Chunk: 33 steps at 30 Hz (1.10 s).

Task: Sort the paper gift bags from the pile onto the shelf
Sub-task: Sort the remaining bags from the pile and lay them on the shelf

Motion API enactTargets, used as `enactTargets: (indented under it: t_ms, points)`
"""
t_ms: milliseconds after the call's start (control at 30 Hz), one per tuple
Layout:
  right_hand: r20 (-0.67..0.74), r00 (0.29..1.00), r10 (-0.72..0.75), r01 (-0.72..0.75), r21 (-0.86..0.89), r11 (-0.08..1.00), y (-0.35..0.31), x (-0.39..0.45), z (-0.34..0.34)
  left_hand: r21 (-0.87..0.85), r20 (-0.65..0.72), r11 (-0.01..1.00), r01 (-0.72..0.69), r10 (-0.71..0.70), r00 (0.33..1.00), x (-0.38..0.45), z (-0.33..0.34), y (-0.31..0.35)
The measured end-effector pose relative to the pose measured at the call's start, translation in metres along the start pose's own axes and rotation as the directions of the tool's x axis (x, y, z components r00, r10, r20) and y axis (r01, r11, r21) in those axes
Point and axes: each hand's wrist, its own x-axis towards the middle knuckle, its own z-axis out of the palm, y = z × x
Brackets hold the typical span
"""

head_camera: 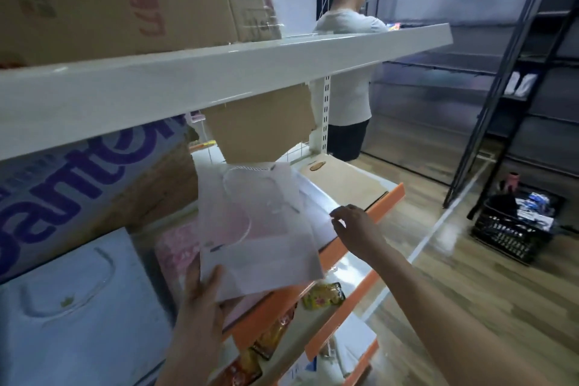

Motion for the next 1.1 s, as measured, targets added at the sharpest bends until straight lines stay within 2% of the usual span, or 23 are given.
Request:
enactTargets:
  t_ms: [167, 300, 400, 467, 567, 700, 800, 933, 1000, 1100]
  points:
    - [0.001, 1.000, 0.011, -0.011, -0.009, 1.000, 0.027, 0.064, -0.012, 0.039, 0.041, 0.996, -0.085, 0.083, 0.996, 0.060, 0.046, -0.020]
    - [0.005, 1.000, 0.004, -0.004, -0.011, 1.000, 0.042, 0.105, -0.016, -0.029, 0.006, 0.995, -0.091, 0.091, 0.996, 0.095, 0.071, -0.037]
    - [0.037, 0.999, -0.017, 0.018, -0.020, 1.000, 0.054, 0.129, -0.018, 0.052, -0.086, 0.992, -0.115, 0.119, 0.989, 0.116, 0.083, -0.052]
    - [0.056, 0.998, -0.038, 0.040, -0.023, 0.999, 0.062, 0.141, -0.018, 0.196, -0.162, 0.971, -0.134, 0.166, 0.973, 0.121, 0.090, -0.056]
    - [0.086, 0.994, -0.072, 0.074, -0.021, 0.997, 0.073, 0.161, -0.016, 0.467, -0.218, 0.861, -0.201, 0.332, 0.918, 0.121, 0.106, -0.060]
    - [0.161, 0.977, -0.140, 0.143, -0.003, 0.990, 0.086, 0.183, -0.012, 0.611, -0.271, 0.768, -0.193, 0.432, 0.860, 0.118, 0.126, -0.071]
    - [0.228, 0.956, -0.185, 0.189, 0.003, 0.982, 0.098, 0.195, -0.009, 0.765, -0.282, 0.629, -0.140, 0.522, 0.805, 0.119, 0.136, -0.084]
    - [0.264, 0.931, -0.254, 0.257, 0.022, 0.966, 0.114, 0.203, -0.007, 0.942, -0.266, 0.324, 0.085, 0.571, 0.777, 0.116, 0.147, -0.105]
    - [0.273, 0.916, -0.294, 0.296, 0.036, 0.955, 0.120, 0.205, -0.005, 0.948, -0.313, 0.218, 0.230, 0.536, 0.784, 0.108, 0.150, -0.117]
    - [0.247, 0.892, -0.378, 0.370, 0.078, 0.926, 0.125, 0.202, -0.003, 0.928, -0.350, 0.092, 0.361, 0.550, 0.758, 0.100, 0.158, -0.123]
